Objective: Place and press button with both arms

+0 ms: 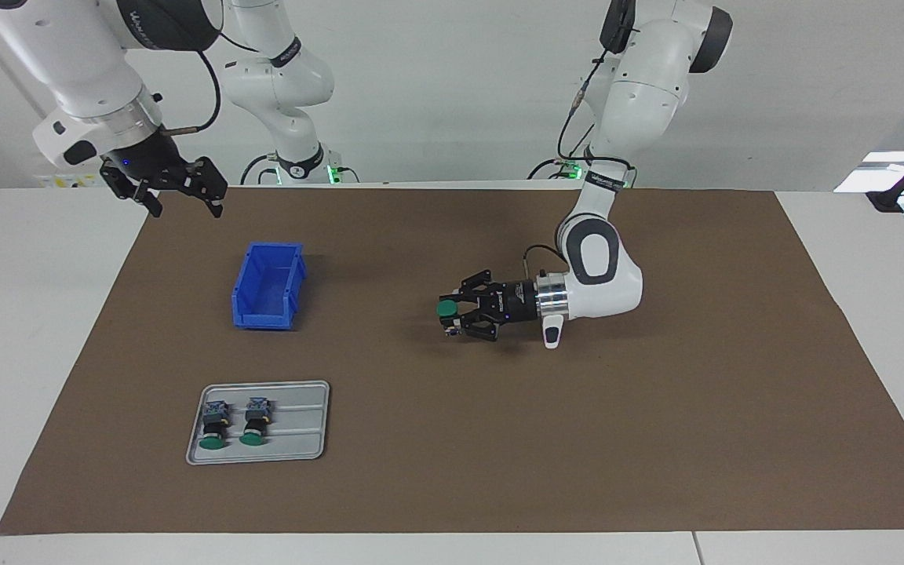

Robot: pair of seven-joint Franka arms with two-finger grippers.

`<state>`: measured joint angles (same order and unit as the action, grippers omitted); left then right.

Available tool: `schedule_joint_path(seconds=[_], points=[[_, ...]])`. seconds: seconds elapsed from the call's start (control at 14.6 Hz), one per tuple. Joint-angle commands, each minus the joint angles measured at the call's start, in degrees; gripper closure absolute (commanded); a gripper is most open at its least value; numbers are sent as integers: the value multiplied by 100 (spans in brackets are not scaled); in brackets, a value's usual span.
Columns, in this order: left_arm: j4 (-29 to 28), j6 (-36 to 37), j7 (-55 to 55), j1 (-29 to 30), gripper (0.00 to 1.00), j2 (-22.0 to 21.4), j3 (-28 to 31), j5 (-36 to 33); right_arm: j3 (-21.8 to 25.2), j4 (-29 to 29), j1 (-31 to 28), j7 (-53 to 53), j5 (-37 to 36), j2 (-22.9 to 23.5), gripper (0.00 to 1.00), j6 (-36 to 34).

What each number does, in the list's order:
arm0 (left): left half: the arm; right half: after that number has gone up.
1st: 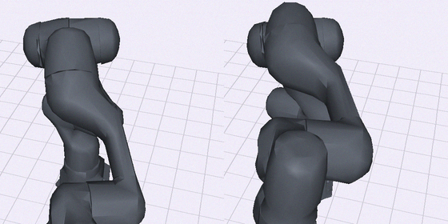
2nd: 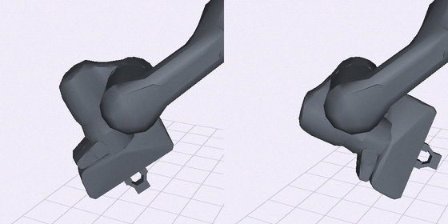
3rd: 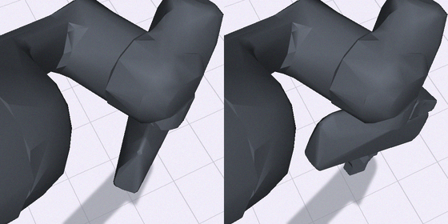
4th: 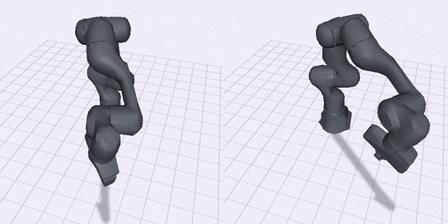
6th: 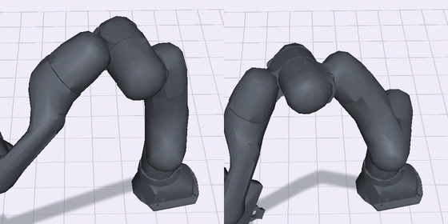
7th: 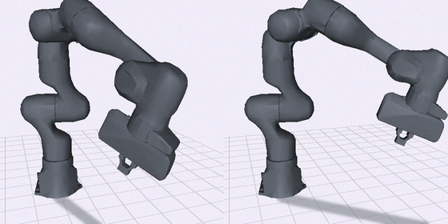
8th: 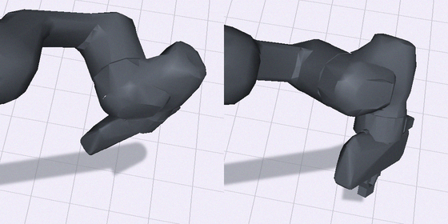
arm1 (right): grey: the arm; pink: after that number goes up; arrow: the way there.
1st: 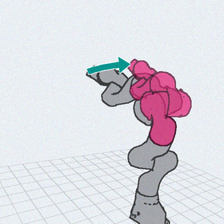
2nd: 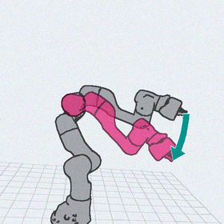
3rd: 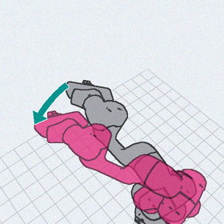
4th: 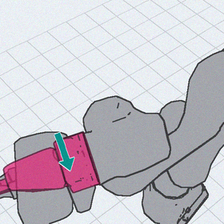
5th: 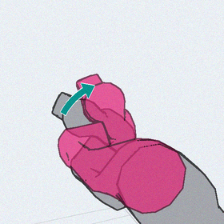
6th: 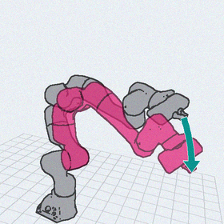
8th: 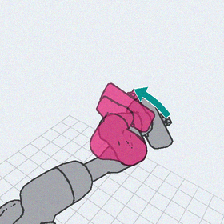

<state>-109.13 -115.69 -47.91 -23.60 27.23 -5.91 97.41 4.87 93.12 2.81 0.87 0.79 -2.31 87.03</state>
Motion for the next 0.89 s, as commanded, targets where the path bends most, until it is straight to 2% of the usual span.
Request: schedule_joint_path(seconds=[0.0,0.34,0.82], points=[[-126,-7,491,39,100,151,-33,288,-65,118,-62,-131,-70,-111,1,-28],[-91,73,1090,48,100,336,-24,297,-65,118,-62,-131,-61,-111,1,-28],[-117,64,1126,48,100,389,-7,279,-65,118,-62,-122,-70,-111,1,-28]])
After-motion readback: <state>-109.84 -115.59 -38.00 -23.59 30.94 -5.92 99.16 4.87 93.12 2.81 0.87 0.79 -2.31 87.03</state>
